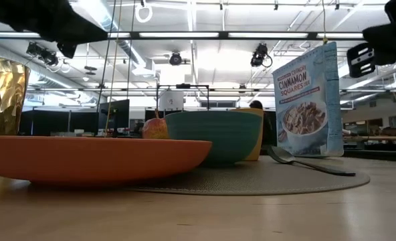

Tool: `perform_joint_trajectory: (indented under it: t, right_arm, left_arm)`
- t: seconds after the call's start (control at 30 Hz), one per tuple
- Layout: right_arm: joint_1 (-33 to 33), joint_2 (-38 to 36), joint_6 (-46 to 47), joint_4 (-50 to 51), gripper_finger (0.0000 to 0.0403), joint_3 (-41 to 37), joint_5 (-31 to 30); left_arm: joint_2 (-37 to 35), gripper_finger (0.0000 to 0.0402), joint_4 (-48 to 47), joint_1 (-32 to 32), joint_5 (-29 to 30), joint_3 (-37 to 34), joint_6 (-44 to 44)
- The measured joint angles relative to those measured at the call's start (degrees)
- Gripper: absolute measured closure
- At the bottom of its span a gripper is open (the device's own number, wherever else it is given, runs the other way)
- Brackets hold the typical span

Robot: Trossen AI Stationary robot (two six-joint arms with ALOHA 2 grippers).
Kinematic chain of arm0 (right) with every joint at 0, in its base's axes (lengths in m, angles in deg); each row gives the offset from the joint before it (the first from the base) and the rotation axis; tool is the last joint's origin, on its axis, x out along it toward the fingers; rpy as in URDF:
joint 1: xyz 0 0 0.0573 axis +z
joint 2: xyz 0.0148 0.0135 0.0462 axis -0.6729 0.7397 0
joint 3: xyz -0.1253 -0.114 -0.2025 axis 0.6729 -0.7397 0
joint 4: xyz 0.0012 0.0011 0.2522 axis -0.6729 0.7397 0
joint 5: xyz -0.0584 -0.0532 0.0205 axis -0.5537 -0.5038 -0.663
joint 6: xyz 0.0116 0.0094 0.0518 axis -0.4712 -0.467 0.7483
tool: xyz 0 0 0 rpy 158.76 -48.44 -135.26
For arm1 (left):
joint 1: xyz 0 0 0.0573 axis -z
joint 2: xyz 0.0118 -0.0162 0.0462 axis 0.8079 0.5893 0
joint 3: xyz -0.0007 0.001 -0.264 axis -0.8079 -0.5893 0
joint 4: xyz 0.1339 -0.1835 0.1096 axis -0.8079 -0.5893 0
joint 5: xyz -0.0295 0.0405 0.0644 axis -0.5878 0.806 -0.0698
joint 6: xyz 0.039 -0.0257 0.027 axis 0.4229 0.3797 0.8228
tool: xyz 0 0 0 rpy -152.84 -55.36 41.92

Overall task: Arrange a breakfast setting
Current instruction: Return to Home Position

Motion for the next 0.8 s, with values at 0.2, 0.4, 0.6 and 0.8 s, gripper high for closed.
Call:
perform_joint_trajectory:
  t: [0.2,0.4,0.6,0.8]
  right_arm:
    - [0.13,0.52,-0.22,-3.76,0.0396,-1.59,4.20]
    - [-1.89,0.00,-3.36,-2.49,0.0396,-0.40,3.96]
    - [-5.91,0.00,-4.88,-2.27,0.0396,1.95,7.86]
    - [-7.56,0.00,-3.60,-3.76,0.0396,-0.59,8.55]
  left_arm:
    - [-9.16,0.0393,3.28,0.80,-2.07,-6.08,2.93]
    - [-16.24,0.0393,2.95,1.15,-2.36,-8.92,5.11]
    - [-24.18,0.0393,-0.28,1.12,-9.62,-9.03,7.23]
    - [-33.71,0.0393,-7.81,0.58,-12.45,-9.03,7.83]
